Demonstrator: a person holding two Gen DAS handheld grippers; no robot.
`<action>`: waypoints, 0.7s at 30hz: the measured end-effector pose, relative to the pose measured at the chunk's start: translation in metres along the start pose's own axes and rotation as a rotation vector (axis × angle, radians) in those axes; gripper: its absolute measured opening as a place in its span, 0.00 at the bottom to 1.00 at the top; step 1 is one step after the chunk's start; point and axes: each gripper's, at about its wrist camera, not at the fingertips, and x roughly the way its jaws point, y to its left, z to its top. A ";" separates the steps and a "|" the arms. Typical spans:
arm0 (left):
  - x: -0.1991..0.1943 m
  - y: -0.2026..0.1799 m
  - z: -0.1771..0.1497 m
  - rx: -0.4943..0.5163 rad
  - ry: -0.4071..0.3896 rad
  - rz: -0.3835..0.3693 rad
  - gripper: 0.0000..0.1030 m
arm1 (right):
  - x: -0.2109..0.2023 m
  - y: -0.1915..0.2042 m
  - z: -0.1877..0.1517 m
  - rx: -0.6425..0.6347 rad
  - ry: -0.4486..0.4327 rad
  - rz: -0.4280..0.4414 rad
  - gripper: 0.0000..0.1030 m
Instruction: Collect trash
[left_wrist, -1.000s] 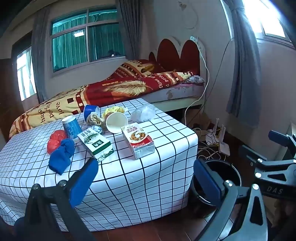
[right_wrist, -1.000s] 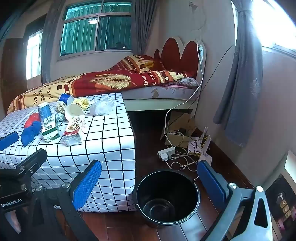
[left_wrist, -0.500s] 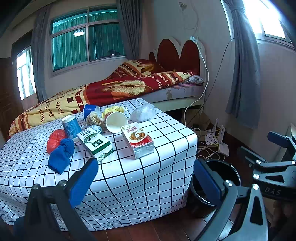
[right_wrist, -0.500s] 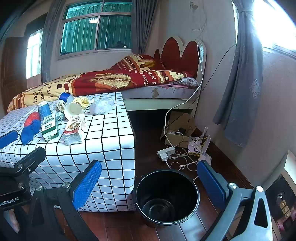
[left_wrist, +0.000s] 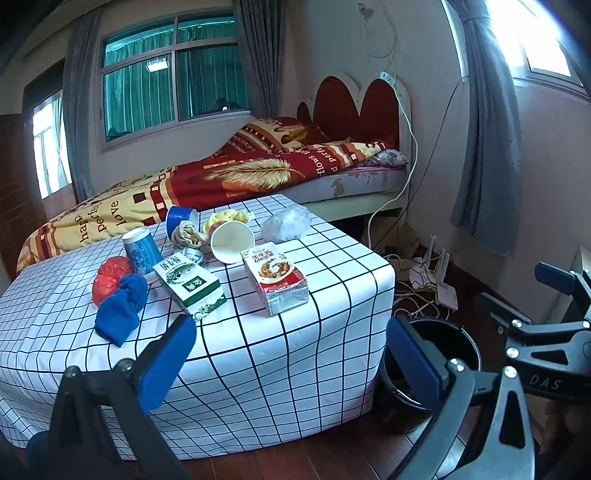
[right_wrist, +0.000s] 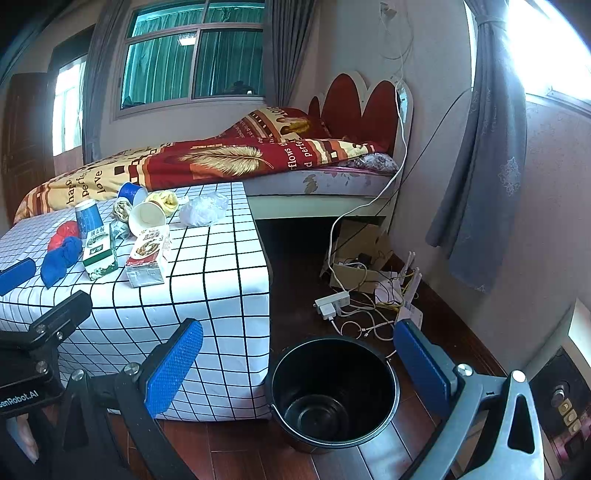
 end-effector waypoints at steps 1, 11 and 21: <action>0.000 0.000 0.000 0.000 0.000 0.000 1.00 | 0.000 0.000 0.000 0.000 0.000 0.001 1.00; 0.003 -0.002 0.001 0.001 0.000 -0.002 1.00 | 0.002 0.003 -0.002 -0.003 -0.001 -0.003 1.00; 0.005 -0.002 0.001 -0.003 -0.007 -0.006 1.00 | 0.004 0.003 -0.003 0.001 0.004 -0.001 1.00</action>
